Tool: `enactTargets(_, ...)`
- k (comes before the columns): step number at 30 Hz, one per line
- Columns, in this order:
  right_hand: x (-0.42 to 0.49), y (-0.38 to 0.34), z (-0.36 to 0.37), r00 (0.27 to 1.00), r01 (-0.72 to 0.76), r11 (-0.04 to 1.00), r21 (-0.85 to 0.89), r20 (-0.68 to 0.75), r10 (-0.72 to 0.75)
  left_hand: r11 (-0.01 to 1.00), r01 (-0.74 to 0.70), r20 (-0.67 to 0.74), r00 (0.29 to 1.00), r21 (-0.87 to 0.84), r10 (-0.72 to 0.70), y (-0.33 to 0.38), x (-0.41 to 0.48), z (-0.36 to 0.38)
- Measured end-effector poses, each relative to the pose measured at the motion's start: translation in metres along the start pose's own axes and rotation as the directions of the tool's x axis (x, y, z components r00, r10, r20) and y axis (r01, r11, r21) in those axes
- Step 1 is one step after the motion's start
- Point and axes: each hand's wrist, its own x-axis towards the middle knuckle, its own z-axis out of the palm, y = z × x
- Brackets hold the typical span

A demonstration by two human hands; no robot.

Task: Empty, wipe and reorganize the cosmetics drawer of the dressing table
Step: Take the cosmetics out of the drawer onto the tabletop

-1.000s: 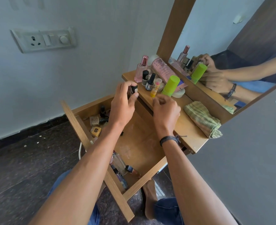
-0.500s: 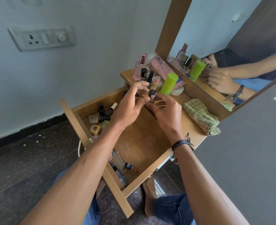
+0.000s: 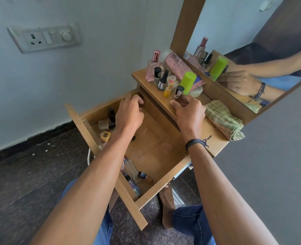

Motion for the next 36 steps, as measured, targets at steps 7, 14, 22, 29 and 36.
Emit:
enactTargets(7, -0.011, 0.001, -0.009, 0.998, -0.034, 0.999, 0.018, -0.057, 0.035, 0.951, -0.048, 0.400, 0.913, 0.305, -0.082, -0.005, -0.011, 0.002)
enactTargets(14, -0.051, 0.012, -0.014, 0.979, 0.193, 0.981, -0.027, -0.069, -0.194, 0.937, -0.047, 0.572, 0.802, 0.347, -0.172, -0.009, -0.016, 0.002)
enactTargets(22, -0.118, 0.055, -0.004, 0.955, 0.296, 0.955, -0.015, 0.023, -0.295, 0.901, -0.104, 0.536, 0.830, 0.422, -0.155, -0.011, -0.024, -0.005)
enactTargets(29, -0.114, 0.058, -0.002, 0.962, 0.269, 0.961, -0.066, 0.058, -0.266, 0.852, -0.141, 0.512, 0.843, 0.504, -0.164, -0.021, -0.031, -0.014)
enactTargets(36, -0.114, 0.056, -0.005, 0.936, 0.325, 0.928, -0.184, 0.201, -0.288, 0.899, -0.117, 0.457, 0.884, 0.423, -0.100, -0.015, -0.040, -0.022)
